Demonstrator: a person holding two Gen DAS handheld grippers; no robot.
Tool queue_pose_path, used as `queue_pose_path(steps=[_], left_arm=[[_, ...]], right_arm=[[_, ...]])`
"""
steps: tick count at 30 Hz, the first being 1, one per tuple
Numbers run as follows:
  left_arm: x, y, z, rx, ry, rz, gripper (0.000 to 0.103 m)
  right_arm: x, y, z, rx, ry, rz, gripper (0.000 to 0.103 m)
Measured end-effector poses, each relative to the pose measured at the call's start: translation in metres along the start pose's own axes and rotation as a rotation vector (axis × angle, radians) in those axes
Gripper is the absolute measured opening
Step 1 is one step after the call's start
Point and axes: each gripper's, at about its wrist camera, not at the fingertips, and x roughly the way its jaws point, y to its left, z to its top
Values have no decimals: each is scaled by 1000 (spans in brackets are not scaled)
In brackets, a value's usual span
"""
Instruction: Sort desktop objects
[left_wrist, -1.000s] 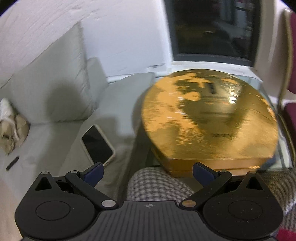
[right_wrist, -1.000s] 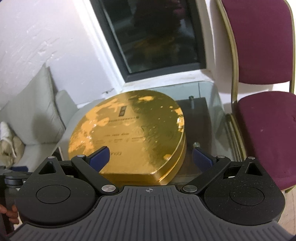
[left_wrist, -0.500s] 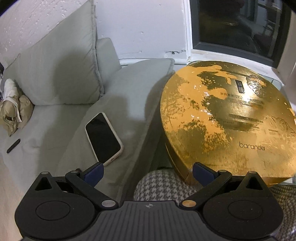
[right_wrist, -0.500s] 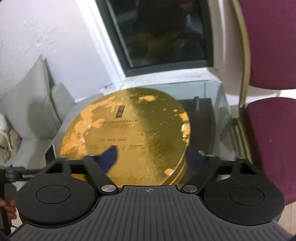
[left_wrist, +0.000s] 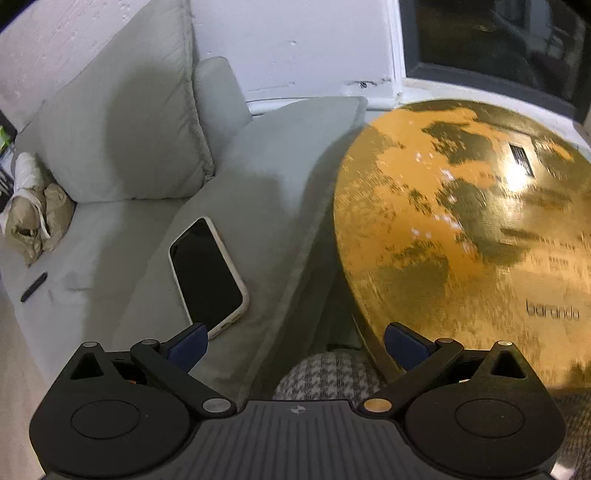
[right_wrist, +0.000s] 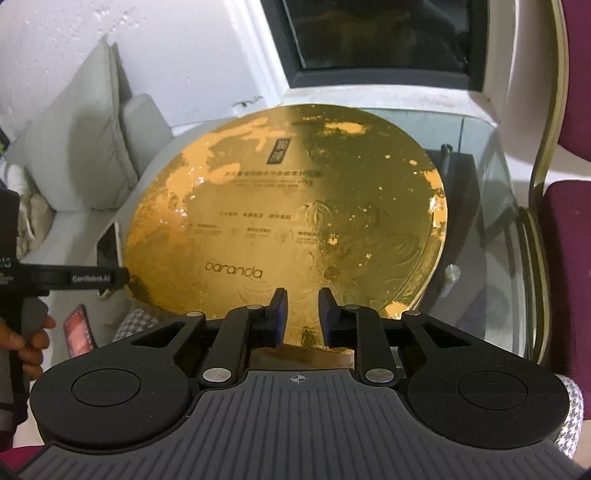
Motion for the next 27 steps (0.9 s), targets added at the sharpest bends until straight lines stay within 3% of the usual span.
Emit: queue_pose_path(steps=[10,18,24,27], left_arm=[[4,-14,-1,75,-23,52,103],[-5,-19,-4,108,-8,23,102],[-6,-27,-7,147,39,11,102],[-22,-27,-4,131,11,-13,102]], right_arm=[[8,-1,-1,-22,47,-16,25],[27,-7,-7,-30,105,-42,24],[17,-10,-9,-11,104,-20,30],[6,-12,-10,7,89,-3,41]])
